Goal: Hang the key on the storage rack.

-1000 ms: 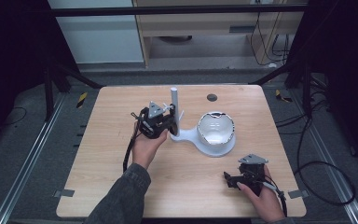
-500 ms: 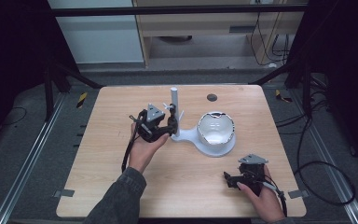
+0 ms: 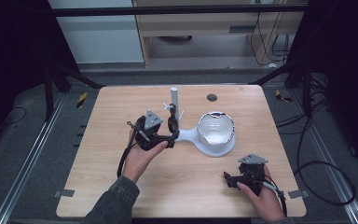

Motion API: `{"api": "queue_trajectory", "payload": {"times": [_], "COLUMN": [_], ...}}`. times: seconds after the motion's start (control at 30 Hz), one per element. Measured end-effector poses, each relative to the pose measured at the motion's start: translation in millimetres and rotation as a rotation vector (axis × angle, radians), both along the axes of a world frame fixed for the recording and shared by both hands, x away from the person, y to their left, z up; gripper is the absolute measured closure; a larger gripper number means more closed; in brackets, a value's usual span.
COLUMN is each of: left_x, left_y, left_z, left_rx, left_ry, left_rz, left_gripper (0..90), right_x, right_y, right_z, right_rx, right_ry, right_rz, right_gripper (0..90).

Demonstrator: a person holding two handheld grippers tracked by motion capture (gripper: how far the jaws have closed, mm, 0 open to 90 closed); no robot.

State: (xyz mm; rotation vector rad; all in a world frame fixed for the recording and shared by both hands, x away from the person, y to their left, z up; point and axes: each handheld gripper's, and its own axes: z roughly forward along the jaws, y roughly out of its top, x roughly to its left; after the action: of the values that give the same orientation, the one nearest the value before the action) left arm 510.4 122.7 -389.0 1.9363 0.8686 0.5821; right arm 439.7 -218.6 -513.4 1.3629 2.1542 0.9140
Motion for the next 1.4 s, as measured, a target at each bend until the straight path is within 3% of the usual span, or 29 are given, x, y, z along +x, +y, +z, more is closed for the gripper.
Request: {"api": "queue_trajectory", "payload": {"times": [0.63, 1.1, 1.4], "left_x": [-27.0, -42.1, -51.9], "left_y": [-0.1, 5.9, 24.6], "left_z": [-2.7, -13.1, -23.1], "left_rx": [0.037, 0.013, -0.007], "left_ry": [-0.021, 0.010, 0.037], "left_rz": [-0.060, -0.090, -0.080], "left_gripper": [7.9, 5.4, 3.7], "right_x": [0.0, 0.0, -0.1], "right_y": [0.0, 0.1, 0.1], "right_z": [0.0, 0.0, 0.0], "right_rx": [0.000, 0.001, 0.001], "right_ry": [0.000, 0.000, 0.001], "right_rz": [0.000, -0.001, -0.001], "right_gripper": [0.3, 0.4, 0.3]}}
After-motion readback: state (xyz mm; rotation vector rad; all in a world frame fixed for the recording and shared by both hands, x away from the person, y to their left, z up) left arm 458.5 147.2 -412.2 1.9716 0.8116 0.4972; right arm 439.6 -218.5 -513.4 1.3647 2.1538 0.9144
